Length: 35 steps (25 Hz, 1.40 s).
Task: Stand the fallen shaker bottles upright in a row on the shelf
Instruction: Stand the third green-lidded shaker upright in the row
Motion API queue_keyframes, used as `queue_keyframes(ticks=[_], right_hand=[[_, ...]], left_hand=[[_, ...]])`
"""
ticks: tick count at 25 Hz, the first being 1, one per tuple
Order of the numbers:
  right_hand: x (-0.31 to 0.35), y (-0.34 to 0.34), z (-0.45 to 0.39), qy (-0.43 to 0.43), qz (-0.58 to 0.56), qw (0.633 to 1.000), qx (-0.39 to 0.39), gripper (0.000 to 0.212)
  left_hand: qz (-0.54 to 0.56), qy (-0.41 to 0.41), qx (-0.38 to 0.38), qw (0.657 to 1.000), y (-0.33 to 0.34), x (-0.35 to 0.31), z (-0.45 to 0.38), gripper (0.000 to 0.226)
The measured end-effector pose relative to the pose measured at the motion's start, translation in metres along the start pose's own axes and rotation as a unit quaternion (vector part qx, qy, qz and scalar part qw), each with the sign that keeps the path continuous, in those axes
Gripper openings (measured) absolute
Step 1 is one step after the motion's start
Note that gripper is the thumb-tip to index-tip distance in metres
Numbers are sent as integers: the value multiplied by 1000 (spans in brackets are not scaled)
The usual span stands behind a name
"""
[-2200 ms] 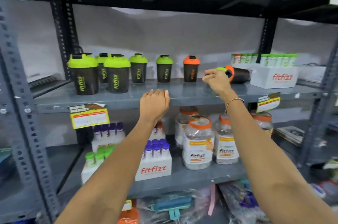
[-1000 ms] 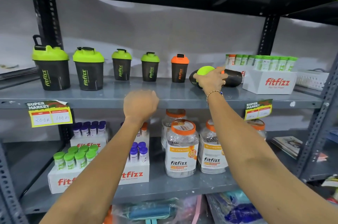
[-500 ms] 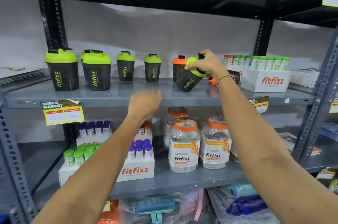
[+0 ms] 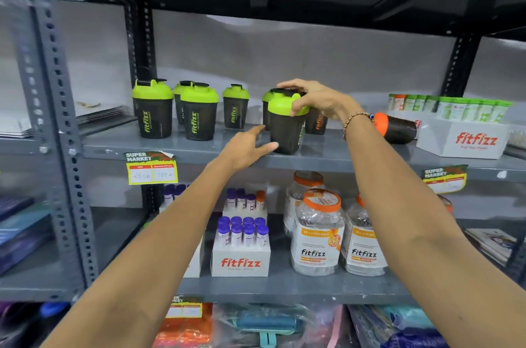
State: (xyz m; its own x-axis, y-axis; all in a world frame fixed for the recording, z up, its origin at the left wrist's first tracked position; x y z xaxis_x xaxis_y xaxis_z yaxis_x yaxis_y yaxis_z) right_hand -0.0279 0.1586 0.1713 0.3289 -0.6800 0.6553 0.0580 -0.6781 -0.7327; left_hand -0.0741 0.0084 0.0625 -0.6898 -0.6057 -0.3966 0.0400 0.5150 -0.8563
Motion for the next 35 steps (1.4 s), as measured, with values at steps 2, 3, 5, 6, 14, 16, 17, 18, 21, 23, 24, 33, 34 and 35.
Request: queue_keyframes(ticks=[2,3,5,6,14,16,17,18,21,23,24,33,34,35], right_hand=[[-5,-3,-2,32,32,999,-3,57],[-8,-5,-2,44,48,998,-6,54],[-9,-7,-1,29,69,997,-15,51],[-7,-8,1,11,76,997,-21,50],[-16,-7,8,9,49,995,-84,64],[-18,0,20,17,24,969,-245,65],[-21,10,26,33,0,944,-330,68],[-26,24,31,53,-36,918,-392,72],[-41,71,27,143,-95,900,-401,98],[-46,85,20,191,-62,910,-362,116],[-47,86,17,206,-47,910,-357,119],[-42,75,-13,85,-79,933,-341,86],[-38,75,-22,64,-95,939,-324,83],[-34,75,-31,47,-107,946,-304,81]], left_hand=[[-65,-14,34,997,1,2,-4,71],[-100,-26,45,994,1,5,-3,69],[-160,-29,42,986,0,12,3,64],[-192,-20,25,981,-1,14,8,62],[-325,6,-115,939,4,22,19,52],[-329,16,-130,935,6,23,18,54],[-329,21,-137,934,6,23,18,55],[-329,24,-141,934,7,22,18,55],[-325,28,-142,935,6,21,19,54],[-332,30,-138,933,4,20,19,54],[-336,27,-134,932,4,18,19,54],[-342,37,-249,905,-24,36,66,47],[-349,40,-248,903,-29,41,69,43],[-347,35,-236,907,-33,46,72,40]])
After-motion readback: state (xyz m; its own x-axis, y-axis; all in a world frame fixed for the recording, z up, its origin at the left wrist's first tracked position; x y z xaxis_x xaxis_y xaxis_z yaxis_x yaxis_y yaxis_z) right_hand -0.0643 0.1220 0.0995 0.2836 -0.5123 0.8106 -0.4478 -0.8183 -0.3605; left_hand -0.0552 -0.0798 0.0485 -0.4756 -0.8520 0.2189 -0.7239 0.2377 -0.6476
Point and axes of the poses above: each hand's wrist, its own z-axis away from the middle knuckle, its own y-axis out of the palm, x = y × z, the point moved 6 cm from there along -z, towards the middle knuckle, and after that the axes turned 12 degrees about x, right-handed, at the moved point
